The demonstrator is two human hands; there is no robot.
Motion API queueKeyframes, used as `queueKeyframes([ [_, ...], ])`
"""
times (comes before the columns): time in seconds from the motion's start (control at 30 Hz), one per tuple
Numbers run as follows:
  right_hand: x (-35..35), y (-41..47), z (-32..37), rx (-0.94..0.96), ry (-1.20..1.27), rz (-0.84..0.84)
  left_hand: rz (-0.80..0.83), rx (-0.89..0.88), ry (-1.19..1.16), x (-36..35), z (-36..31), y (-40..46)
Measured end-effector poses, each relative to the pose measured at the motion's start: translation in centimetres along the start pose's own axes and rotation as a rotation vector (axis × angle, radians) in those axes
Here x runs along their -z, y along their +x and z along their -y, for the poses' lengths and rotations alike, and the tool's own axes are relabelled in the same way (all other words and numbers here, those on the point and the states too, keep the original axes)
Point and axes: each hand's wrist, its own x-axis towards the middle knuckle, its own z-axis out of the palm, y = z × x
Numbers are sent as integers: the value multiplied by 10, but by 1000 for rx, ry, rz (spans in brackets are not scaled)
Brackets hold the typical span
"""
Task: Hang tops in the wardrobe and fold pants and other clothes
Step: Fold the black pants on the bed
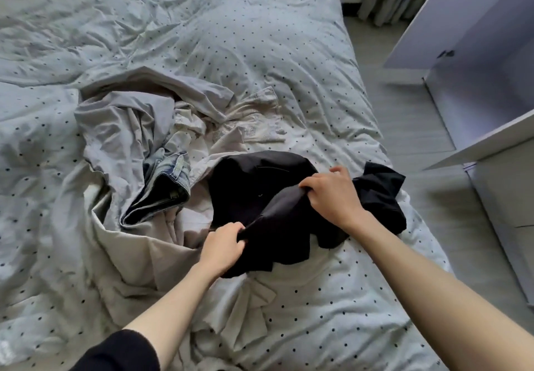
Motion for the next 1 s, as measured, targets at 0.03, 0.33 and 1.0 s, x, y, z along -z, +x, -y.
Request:
queueKeyframes([
  [0.03,8,-2,-6,-31,4,-24,-27,-14,-12,5,-9,1],
  [0.33,58,-39,-47,-203,113,147,-148,-288,-82,102,-103,11],
  [1.0,152,-52,-49,-274,422,-291,-286,-380,-64,169,-157,-32],
])
